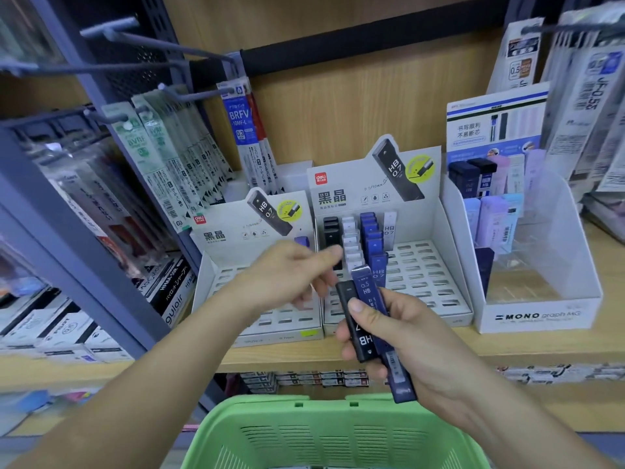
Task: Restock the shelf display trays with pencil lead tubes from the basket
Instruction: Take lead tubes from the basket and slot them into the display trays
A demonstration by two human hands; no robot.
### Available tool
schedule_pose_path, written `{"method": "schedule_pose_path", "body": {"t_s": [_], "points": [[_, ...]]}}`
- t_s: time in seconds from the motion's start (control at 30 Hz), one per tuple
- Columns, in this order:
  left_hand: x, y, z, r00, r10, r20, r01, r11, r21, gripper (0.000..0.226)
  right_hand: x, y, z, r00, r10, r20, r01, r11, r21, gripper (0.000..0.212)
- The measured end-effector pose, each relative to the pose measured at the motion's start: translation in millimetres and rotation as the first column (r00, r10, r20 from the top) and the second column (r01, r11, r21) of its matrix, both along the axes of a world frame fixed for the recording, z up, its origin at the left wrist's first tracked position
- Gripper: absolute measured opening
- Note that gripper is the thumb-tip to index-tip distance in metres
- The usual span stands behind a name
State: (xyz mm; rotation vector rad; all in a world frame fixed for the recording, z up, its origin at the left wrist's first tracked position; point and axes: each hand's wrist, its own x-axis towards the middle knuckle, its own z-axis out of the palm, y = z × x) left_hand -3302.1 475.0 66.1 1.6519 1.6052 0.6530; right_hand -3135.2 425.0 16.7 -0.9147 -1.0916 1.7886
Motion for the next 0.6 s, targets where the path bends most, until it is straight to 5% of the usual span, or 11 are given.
{"method": "schedule_pose_path", "body": {"t_s": [0.1, 0.3, 0.47, 0.6], "points": [[4.1, -24.3, -2.8, 0.974, -0.106, 0.202, 0.124, 0.989, -0.079, 0.041, 2.5, 0.6, 2.4, 1.0, -0.009, -0.016, 0.009, 1.0, 0.011, 0.013], [-4.0, -29.6, 0.1, 0.841, 0.024, 0.541, 0.015, 0.998, -0.067, 0.014, 14.5, -0.4, 13.5, 0.998, -0.059, -0.006, 0.059, 0.998, 0.002, 0.03], [-10.3, -45.1, 16.5, 0.933, -0.277, 0.23, 0.311, 0.941, -0.131, 0.025, 11.7, -3.8, 22.6, 0.975, -0.221, 0.024, 0.219, 0.974, 0.062, 0.009], [-4.0, -48.1, 19.8, 0.905, -0.378, 0.193, 0.405, 0.907, -0.12, 0.046, 3.1, -5.9, 25.8, 0.951, -0.307, 0.021, 0.305, 0.949, 0.08, 0.007]]}}
